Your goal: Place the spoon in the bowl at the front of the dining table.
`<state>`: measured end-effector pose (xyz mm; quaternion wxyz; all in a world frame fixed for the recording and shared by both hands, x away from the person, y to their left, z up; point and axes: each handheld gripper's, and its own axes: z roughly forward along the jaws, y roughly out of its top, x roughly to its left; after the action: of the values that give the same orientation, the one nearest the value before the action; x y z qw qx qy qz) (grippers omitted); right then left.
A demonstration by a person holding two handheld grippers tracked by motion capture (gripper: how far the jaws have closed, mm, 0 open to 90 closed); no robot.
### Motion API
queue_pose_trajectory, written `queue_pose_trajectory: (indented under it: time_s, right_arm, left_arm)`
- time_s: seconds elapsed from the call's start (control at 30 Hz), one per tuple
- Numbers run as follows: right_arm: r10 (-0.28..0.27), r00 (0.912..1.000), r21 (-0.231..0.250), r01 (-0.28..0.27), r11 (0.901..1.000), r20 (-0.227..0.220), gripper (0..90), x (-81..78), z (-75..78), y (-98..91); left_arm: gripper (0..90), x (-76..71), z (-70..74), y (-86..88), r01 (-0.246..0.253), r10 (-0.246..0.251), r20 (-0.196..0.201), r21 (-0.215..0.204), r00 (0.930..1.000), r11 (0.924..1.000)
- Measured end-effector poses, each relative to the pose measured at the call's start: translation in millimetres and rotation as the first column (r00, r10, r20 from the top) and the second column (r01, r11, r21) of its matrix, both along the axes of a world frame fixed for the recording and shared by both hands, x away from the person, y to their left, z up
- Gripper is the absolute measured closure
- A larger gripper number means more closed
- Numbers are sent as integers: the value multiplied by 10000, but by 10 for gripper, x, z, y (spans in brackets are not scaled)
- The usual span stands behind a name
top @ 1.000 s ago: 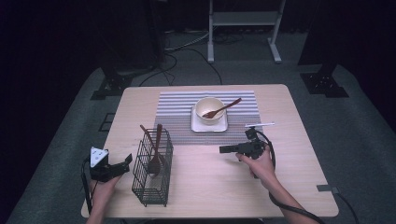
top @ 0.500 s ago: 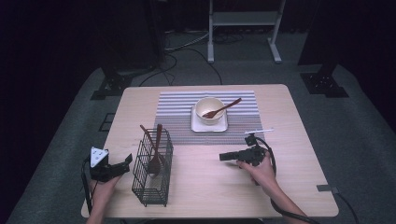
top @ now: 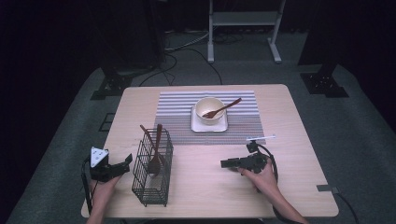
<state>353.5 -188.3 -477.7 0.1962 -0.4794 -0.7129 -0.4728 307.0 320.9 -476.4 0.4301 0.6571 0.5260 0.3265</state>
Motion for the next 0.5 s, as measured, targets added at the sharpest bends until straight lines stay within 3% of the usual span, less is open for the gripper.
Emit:
queue_pose_trajectory:
  time_s: [0.5]
  right_arm:
    - [-77,9995,131,73,9999,315,311,-186,-45,-79]
  left_arm:
    - [0,-1,0,-3,-25,25,-11,29,10000,10000]
